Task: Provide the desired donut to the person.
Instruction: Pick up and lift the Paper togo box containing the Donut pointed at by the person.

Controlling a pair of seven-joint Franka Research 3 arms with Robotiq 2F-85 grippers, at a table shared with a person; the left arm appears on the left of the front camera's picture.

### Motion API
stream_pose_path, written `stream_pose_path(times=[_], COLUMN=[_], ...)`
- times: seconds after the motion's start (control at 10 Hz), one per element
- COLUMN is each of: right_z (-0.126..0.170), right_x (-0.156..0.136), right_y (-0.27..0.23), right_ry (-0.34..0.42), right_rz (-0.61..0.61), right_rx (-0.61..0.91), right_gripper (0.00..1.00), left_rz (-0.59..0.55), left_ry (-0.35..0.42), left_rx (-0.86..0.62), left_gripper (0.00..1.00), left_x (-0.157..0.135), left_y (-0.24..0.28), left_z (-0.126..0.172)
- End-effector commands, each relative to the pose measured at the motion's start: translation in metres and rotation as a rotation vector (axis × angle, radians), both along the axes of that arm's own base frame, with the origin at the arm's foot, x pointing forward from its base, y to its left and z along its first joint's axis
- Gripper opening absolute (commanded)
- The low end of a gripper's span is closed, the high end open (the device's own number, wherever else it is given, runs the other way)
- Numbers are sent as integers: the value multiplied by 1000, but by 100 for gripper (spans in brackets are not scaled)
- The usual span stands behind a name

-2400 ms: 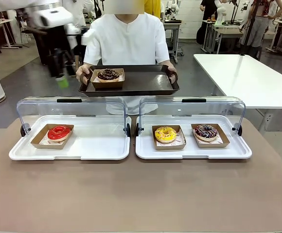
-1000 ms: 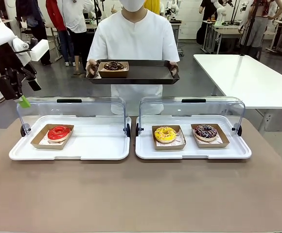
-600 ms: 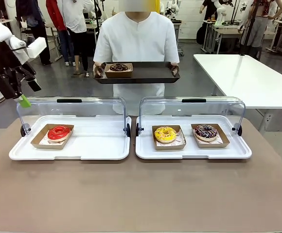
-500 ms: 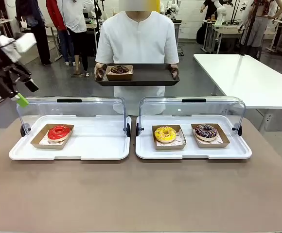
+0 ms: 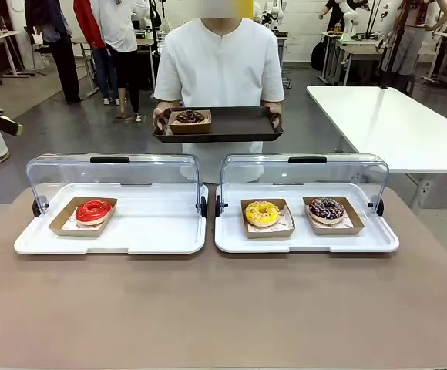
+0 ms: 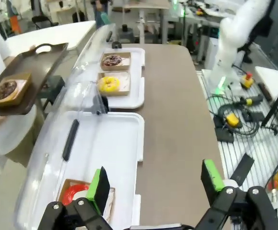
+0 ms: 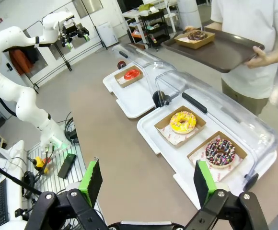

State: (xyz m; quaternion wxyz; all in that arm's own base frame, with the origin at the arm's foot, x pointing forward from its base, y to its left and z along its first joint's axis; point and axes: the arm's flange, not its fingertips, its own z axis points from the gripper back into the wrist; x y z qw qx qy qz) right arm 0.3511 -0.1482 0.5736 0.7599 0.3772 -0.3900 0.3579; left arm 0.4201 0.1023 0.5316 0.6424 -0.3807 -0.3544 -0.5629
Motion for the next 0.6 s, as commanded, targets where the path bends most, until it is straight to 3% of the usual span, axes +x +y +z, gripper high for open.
stream_pose_path(times=[0.0,0.2,0.5], right_z=[0,0,0], right_x=[1,1,1], right_y=[1,1,1], right_ry=[-13,-13,-13], right_rz=[8,8,8], right_rx=[18,18,18], right_gripper=[100,100,100], left_rz=[116,204,92], left_ry=[-24,-56,-77], left_rx=[-38,-51,89], left_gripper=[100,100,100], left_x=[-2,-21,-33], left_y=[25,45,54], left_z=[-17,-29,3])
